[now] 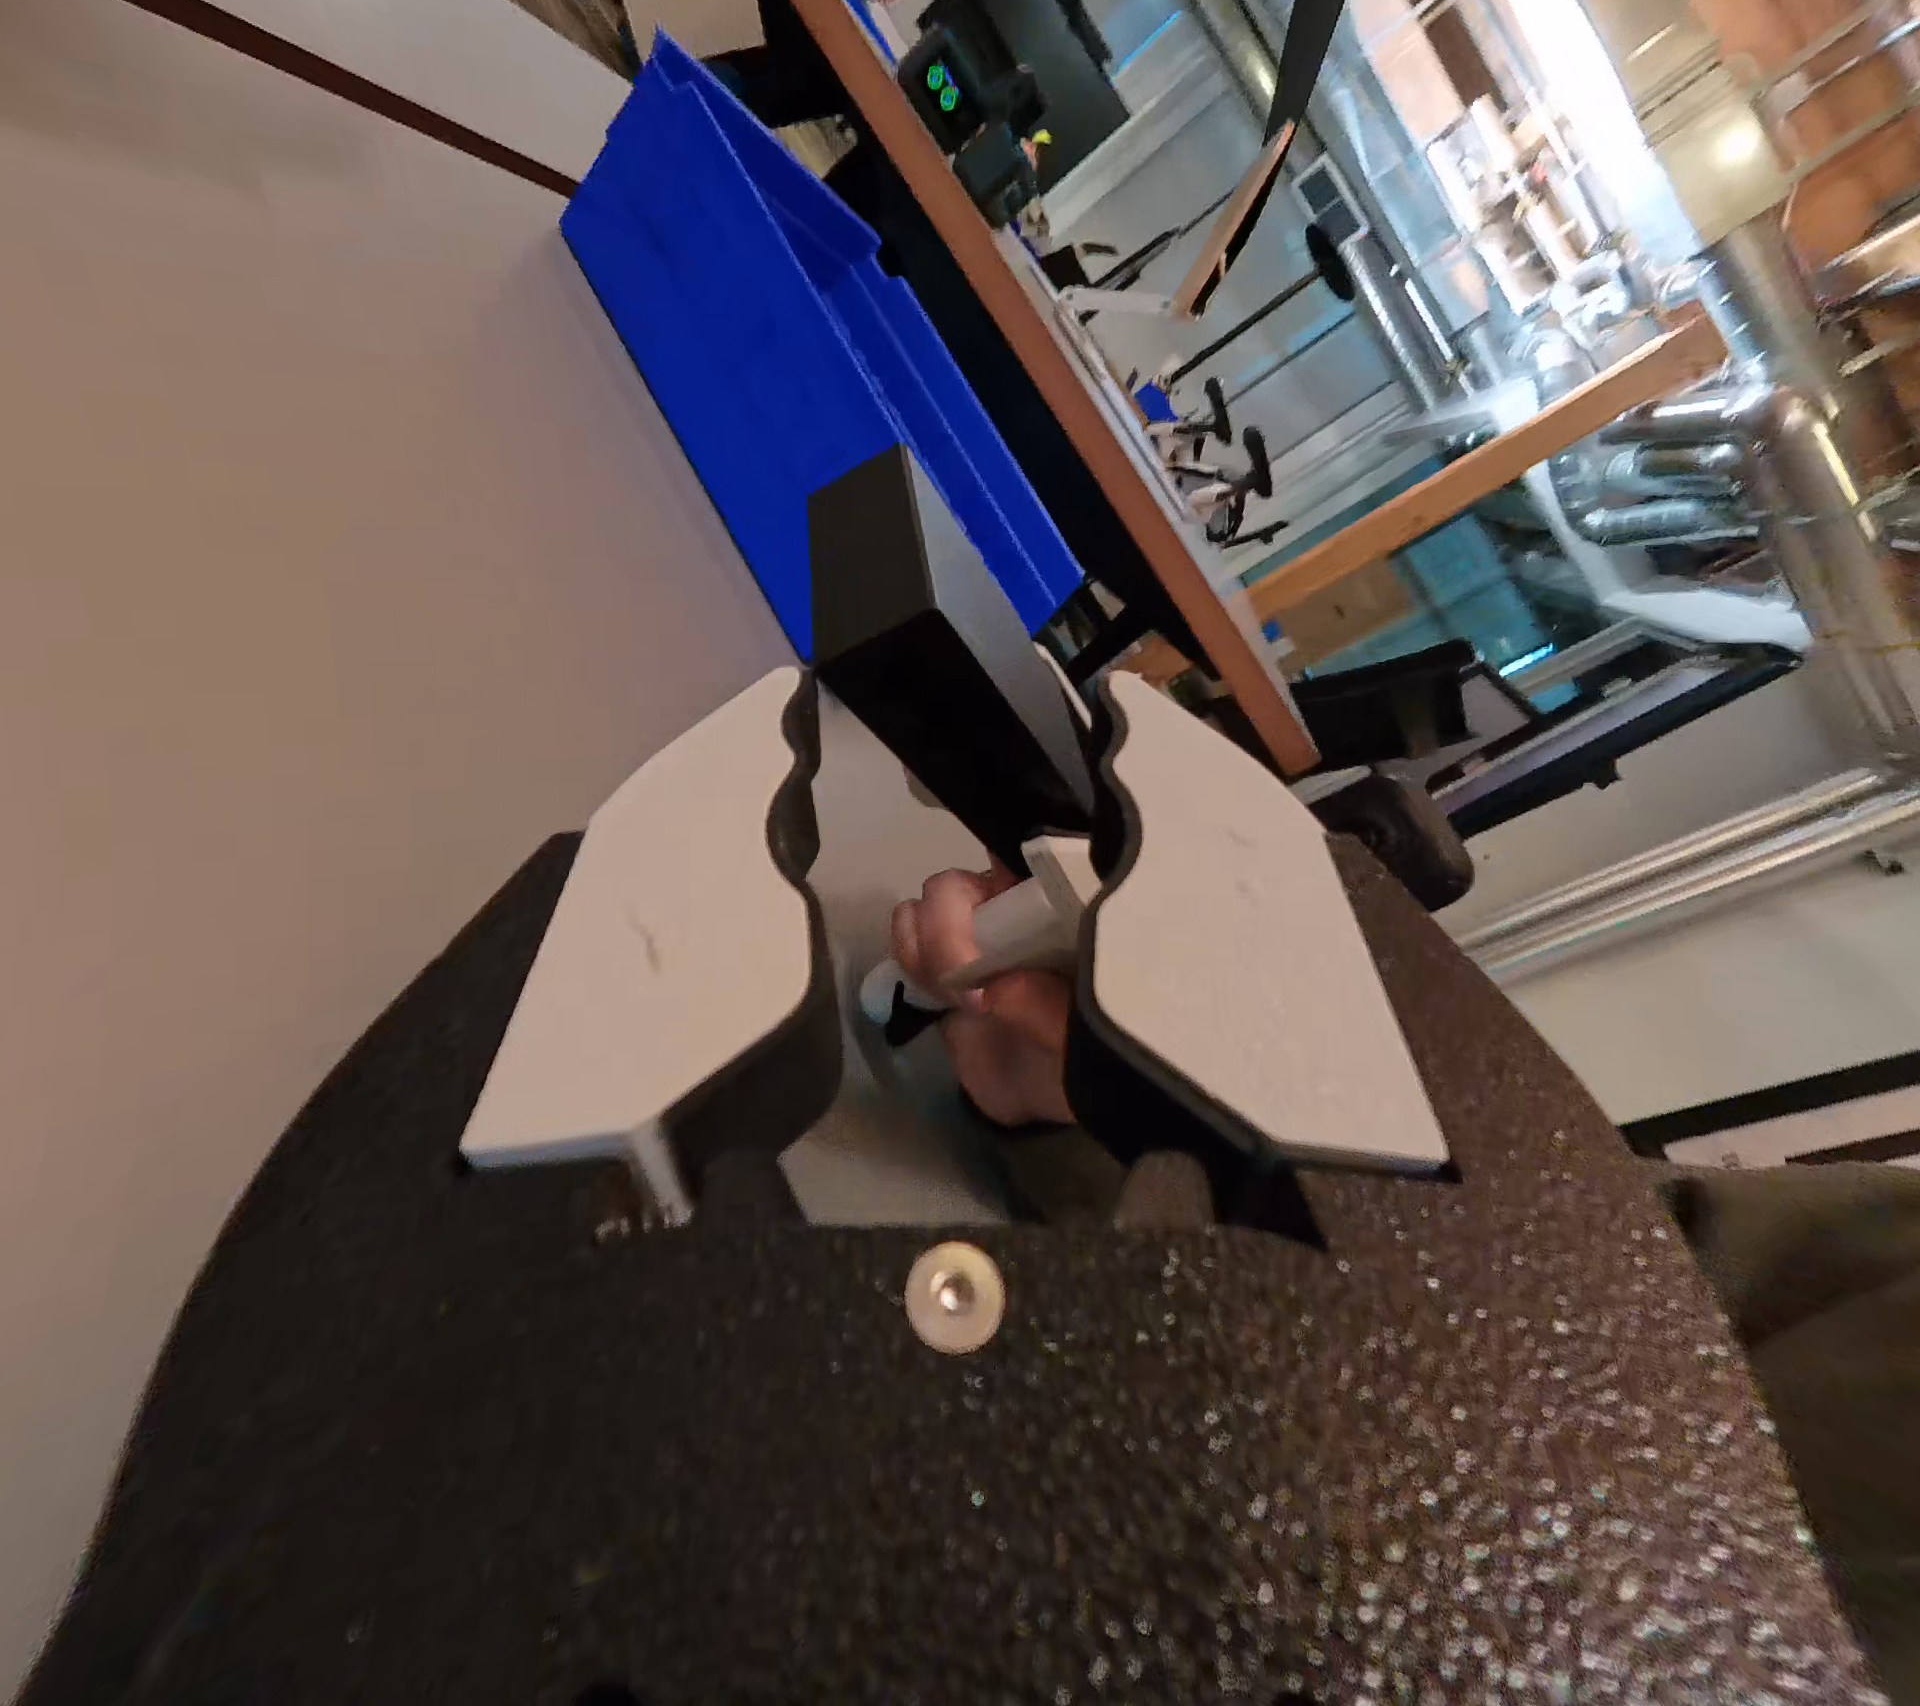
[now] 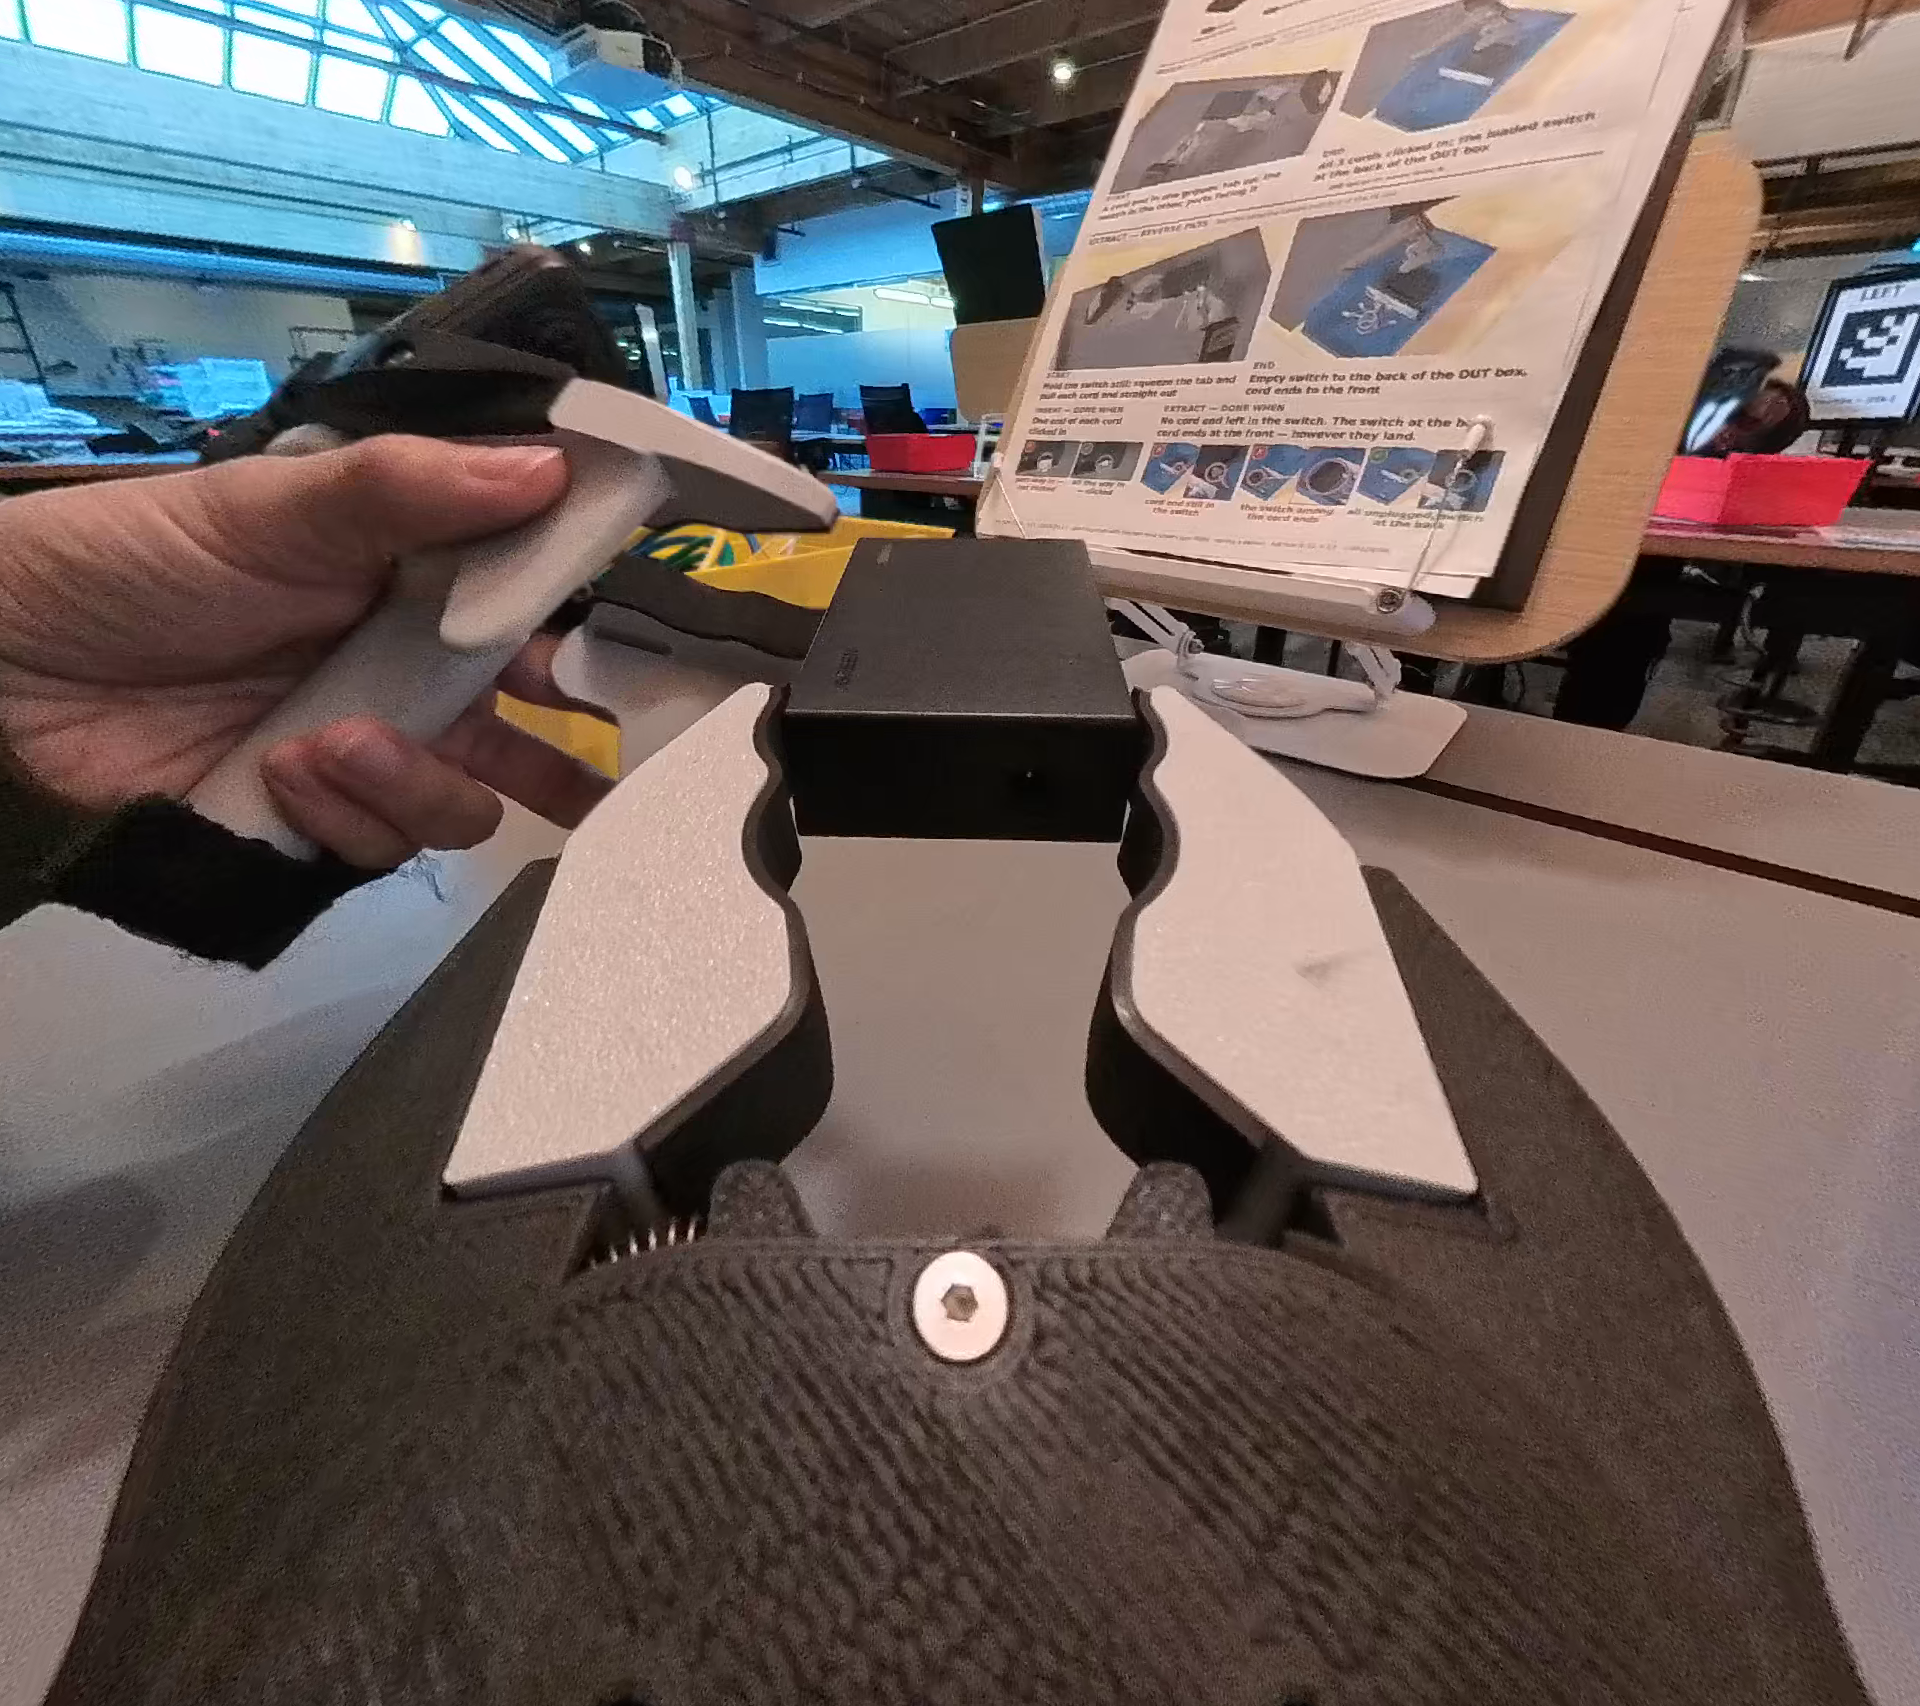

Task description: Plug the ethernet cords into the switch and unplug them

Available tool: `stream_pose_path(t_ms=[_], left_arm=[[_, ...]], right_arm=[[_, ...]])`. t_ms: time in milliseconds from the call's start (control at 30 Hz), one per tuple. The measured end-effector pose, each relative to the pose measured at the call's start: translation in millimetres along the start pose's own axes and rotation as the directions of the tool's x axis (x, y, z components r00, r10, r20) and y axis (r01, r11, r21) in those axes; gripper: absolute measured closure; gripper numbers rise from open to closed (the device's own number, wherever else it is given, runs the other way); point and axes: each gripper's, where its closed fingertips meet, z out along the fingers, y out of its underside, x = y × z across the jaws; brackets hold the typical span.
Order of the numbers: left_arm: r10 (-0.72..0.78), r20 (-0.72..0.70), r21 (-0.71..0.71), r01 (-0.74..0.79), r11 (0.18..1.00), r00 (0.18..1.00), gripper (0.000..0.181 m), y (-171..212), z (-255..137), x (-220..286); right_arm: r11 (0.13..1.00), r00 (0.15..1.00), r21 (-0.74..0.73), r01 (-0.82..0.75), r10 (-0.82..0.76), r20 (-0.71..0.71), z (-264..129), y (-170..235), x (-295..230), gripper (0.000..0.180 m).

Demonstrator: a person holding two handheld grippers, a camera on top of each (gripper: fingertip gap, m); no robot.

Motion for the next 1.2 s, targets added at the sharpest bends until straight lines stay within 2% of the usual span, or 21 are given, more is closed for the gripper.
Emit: stream_pose_path(t_ms=[133, 167, 200, 233, 433, 767, 1200], left_arm=[[-0.068, -0.04, -0.073, 0.065, 0.995, 0.997, 0.128, 15.2, 10.2, 1.4], [-0.078, -0.056, -0.074, 0.074, 0.995, 0.995, 0.13, 17.1, 12.3, 2.6], [-0.085, -0.076, -0.06, 0.08, 0.995, 0.993, 0.142, 16.4, 13.4, 4.4], [-0.1, -0.094, -0.047, 0.096, 0.994, 0.991, 0.146, 15.4, 14.4, 5.8], [-0.26, -0.136, -0.057, 0.254, 0.965, 0.956, 0.151, 14.7, 14.9, 5.5], [-0.281, -0.099, -0.051, 0.277, 0.96, 0.955, 0.153, 13.2, 14.2, -1.2], [-0.349, -0.154, -0.011, 0.352, 0.936, 0.924, 0.153, 9.4, 16.5, 1.4]], right_arm=[[1.0, 0.999, 0.003, 0.015, -0.015, 0.04, 3.2, 0.5, -12.6, 0.118], [1.0, 0.998, 0.005, 0.019, -0.02, 0.058, 3.4, 0.4, -16.2, 0.118], [1.0, 0.998, 0.003, 0.021, -0.021, 0.063, 3.5, 1.3, -17.9, 0.118], [1.0, 0.998, 0.007, 0.024, -0.025, 0.057, 3.1, 1.1, -17.2, 0.118], [0.996, 0.996, 0.041, 0.078, -0.079, 0.035, 3.2, 0.7, -17.1, 0.119], [0.997, 0.997, 0.008, 0.071, -0.072, 0.033, 9.0, 5.1, -18.9, 0.118], [0.993, 0.994, 0.049, 0.109, -0.108, -0.036, 6.6, 0.2, -13.7, 0.118]])
